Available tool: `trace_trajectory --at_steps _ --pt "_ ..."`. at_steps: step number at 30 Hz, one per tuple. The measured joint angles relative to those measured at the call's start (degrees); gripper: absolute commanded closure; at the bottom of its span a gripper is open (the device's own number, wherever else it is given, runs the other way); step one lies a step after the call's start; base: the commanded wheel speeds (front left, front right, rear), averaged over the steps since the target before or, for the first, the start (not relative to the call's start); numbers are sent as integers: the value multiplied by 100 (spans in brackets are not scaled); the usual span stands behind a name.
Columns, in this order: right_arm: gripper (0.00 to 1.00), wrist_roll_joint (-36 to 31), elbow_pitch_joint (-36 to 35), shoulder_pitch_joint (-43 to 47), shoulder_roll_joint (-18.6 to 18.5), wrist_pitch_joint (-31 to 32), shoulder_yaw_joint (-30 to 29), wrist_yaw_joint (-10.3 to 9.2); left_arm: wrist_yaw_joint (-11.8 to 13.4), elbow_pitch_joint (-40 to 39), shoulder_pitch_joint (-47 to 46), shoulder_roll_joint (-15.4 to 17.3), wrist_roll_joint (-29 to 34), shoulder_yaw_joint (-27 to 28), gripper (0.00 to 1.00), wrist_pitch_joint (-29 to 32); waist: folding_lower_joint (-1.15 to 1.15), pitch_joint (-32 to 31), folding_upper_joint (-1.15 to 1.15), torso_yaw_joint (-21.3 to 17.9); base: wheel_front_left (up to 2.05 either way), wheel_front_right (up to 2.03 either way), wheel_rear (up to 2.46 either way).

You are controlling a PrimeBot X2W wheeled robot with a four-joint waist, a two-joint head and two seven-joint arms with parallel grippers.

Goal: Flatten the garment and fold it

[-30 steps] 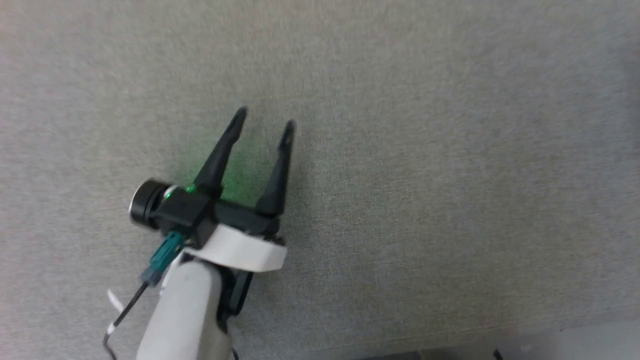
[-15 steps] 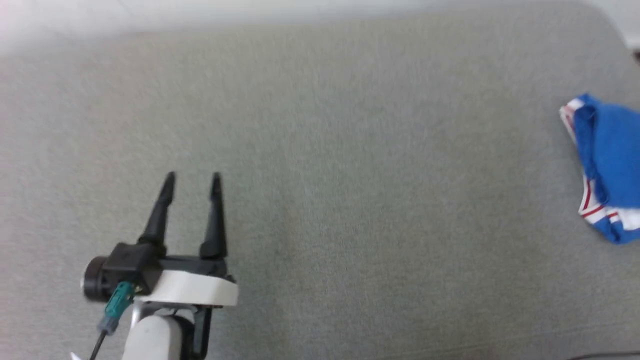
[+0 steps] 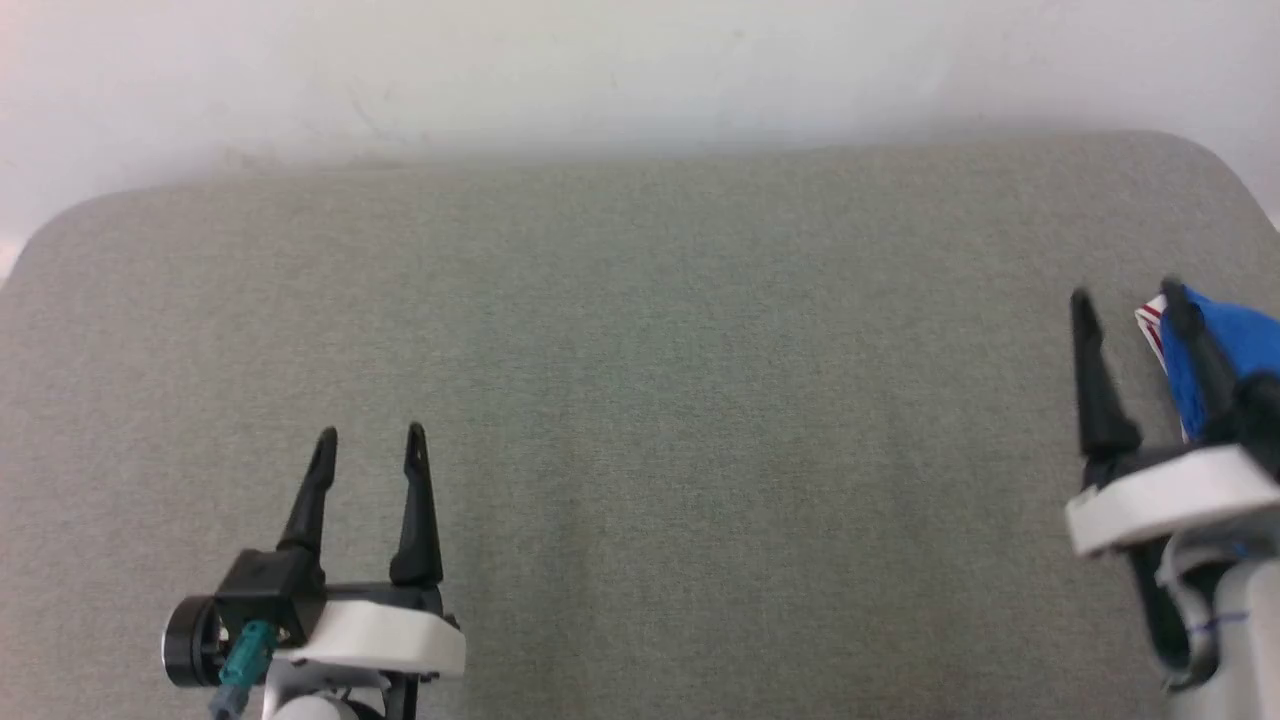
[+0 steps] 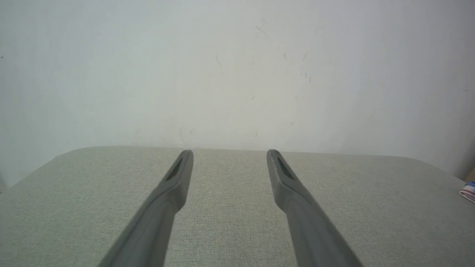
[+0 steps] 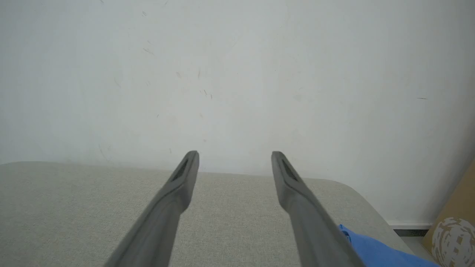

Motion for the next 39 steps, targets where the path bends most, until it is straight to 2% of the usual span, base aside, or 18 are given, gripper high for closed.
trace_trajectory --at_steps 4,9,29,30,39 --pt "0 2 -31 487 403 -167 -56 0 0 83 116 1 45 -16 0 -1 0 -92 0 95 0 0 0" --pt "0 -105 144 1043 602 -388 52 0 56 148 217 0 34 -35 0 0 0 -203 0 177 0 0 0" --pt "0 -67 333 1335 693 -662 114 -1 45 316 401 0 4 -21 0 0 1 -342 0 268 0 0 0" --pt "100 -66 332 1335 693 -662 114 -1 35 328 401 0 -15 -24 100 0 1 -342 0 272 0 0 0" --pt "100 -73 332 1335 689 -635 109 0 3 341 401 1 -16 -26 100 30 1 -342 0 273 0 0 0"
